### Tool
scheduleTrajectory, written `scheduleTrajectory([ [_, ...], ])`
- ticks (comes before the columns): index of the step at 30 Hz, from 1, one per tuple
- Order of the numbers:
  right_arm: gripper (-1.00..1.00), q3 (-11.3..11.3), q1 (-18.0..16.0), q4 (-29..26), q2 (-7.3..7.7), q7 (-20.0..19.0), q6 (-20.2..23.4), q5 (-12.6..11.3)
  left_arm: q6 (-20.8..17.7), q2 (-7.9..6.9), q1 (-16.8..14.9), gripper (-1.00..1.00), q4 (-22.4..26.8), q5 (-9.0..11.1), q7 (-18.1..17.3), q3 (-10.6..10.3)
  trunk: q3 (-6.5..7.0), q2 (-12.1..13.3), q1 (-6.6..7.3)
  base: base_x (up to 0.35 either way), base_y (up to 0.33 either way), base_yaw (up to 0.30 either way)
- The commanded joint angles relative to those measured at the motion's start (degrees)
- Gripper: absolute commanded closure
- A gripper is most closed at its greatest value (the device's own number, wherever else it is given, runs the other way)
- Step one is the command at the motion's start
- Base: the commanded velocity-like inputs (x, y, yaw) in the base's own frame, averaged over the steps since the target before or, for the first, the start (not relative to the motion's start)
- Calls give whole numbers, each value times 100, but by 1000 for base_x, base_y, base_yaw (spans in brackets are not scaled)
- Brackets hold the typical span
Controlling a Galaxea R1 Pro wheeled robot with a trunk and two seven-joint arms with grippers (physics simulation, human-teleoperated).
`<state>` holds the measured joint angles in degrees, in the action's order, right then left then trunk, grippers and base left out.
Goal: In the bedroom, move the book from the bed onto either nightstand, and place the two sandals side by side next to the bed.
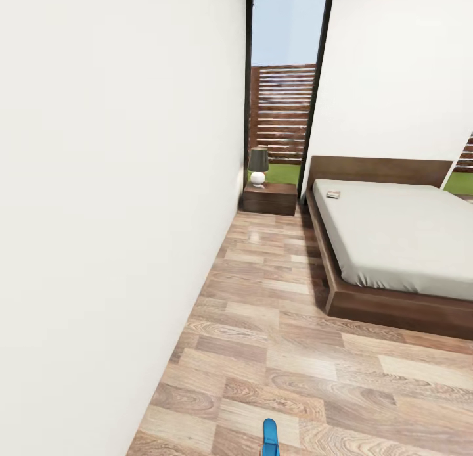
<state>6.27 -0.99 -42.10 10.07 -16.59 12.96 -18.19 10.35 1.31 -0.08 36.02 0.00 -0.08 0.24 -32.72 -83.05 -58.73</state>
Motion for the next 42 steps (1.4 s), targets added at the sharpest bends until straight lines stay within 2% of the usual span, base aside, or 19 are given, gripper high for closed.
scheduleTrajectory([
  [1,-100,16,-1,-210,-2,46,304,-40,14,1,-1,-100,2,0,-1,3,-5,-3,0,0,0,0],
  [2,-100,12,-3,-572,-6,167,780,-35,16,1,-1,-100,2,0,-1,6,-5,-3,0,0,0,0],
  [5,-100,-3,-72,-1208,-19,563,1696,-30,18,1,-1,-100,2,0,-1,5,-5,-3,0,0,0,0],
  [6,-100,-7,-143,-1276,-25,668,1811,-29,18,1,-1,-100,2,0,-1,6,-5,-3,0,0,0,0],
  [7,-100,-23,-369,-1365,-62,904,1980,-28,19,1,-1,-100,2,0,-1,7,-5,-3,0,0,0,0],
  [8,-100,-51,-671,-1402,-162,1162,2092,-31,19,1,-1,-100,2,0,-1,7,-5,-3,0,0,0,0],
  [9,-100,-125,-1126,-1343,-431,1523,2189,-29,23,1,-1,-100,4,-3,-1,5,-5,-3,0,0,0,0],
  [10,-100,-196,-1354,-1210,-632,1711,2224,-22,25,1,-1,-100,3,-4,-1,4,-5,-3,0,0,0,0],
  [13,-100,-395,-1639,-709,-978,1942,2261,49,32,1,-1,-100,8,-7,-6,1,-5,-3,0,0,0,0],
  [15,-100,-461,-1713,-456,-1065,1997,2265,117,34,4,-1,-100,21,-10,-12,-4,-5,-3,0,0,0,0],
  [19,-100,-516,-1770,-212,-1133,2039,2242,204,34,24,-2,-100,131,-13,-22,-12,-5,-3,0,0,0,0],
  [22,-100,-532,-1784,-96,-1149,2049,2225,226,23,111,-10,-100,442,-16,-220,-17,-5,-3,0,0,0,0],
  [25,-100,-537,-1789,23,-1153,2053,2215,234,-18,331,-23,-100,1025,-31,-788,-21,-5,-3,0,0,0,0],
  [28,-100,-544,-1790,123,-1164,2054,2205,236,-143,515,-26,-100,1756,-41,-1050,-97,-5,-3,0,0,0,0],
  [31,-100,-549,-1790,196,-1177,2054,2203,237,-741,658,-28,-100,2712,-35,-1104,-538,-5,-3,0,0,0,0],
  [32,-100,-550,-1790,209,-1178,2054,2201,237,-861,671,-32,-100,2882,-31,-1101,-634,-5,-3,0,0,0,0],
  [35,-100,-555,-1790,387,-1182,2054,2186,237,-1351,749,-53,-100,4025,-9,-951,-1105,-5,-3,0,0,0,0],
  [37,-100,-556,-1790,499,-1181,2054,2178,240,-1424,766,-60,-100,4404,-5,-904,-1178,-5,-3,0,0,0,0],
  [42,-100,-557,-1790,656,-1175,2052,2168,238,-1498,767,-76,-100,4927,-6,-887,-1246,-5,-3,0,0,0,0],
])
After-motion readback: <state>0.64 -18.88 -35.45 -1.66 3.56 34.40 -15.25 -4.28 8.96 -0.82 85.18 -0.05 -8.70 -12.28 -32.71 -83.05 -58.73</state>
